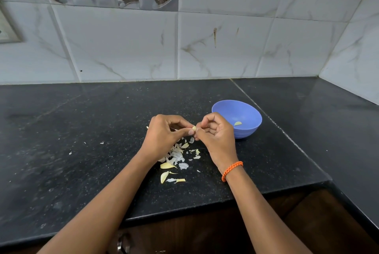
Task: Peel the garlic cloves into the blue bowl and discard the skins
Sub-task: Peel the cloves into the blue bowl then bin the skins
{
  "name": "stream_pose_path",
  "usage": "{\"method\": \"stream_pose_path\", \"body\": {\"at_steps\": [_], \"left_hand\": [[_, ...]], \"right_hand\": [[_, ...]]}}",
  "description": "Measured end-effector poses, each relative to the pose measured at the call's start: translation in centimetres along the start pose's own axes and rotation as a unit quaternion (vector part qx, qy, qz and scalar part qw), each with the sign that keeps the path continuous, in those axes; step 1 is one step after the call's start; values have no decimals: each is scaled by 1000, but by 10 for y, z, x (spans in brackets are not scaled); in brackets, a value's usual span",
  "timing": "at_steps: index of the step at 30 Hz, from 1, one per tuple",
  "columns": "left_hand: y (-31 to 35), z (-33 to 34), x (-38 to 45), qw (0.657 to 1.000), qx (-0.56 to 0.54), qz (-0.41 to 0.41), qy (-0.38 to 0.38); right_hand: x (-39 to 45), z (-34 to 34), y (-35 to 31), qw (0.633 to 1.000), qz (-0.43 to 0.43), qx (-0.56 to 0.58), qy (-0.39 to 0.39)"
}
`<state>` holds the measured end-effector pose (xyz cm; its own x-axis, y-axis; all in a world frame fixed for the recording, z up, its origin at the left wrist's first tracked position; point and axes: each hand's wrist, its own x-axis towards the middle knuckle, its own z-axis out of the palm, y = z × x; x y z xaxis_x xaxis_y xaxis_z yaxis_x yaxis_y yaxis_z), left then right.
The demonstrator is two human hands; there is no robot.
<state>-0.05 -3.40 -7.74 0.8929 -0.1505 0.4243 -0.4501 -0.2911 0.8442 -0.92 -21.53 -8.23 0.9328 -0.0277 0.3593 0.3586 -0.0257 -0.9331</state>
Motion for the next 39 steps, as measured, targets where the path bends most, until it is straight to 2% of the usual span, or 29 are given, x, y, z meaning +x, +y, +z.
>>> {"method": "stream_pose_path", "body": {"at_steps": [9, 15, 19, 23, 29, 39], "left_hand": [[-8, 3, 4, 995, -90, -29, 12], [-10, -1, 6, 994, -105, -34, 20], [-7, -3, 4, 992, -108, -42, 59], [-4, -5, 2, 995, -73, -32, 59], [0, 3, 0, 998, -12, -21, 56], [-5, 4, 0, 999, -11, -10, 29]], "right_hand": [[1, 0, 1, 1000, -2, -5, -12], [-2, -1, -2, 995, 29, 56, -79], [-3, -1, -3, 993, 26, 63, -94], [-2, 0, -1, 997, 16, 20, -75], [1, -2, 6, 997, -23, -67, 22], [4, 1, 12, 989, -59, -132, -3]]}}
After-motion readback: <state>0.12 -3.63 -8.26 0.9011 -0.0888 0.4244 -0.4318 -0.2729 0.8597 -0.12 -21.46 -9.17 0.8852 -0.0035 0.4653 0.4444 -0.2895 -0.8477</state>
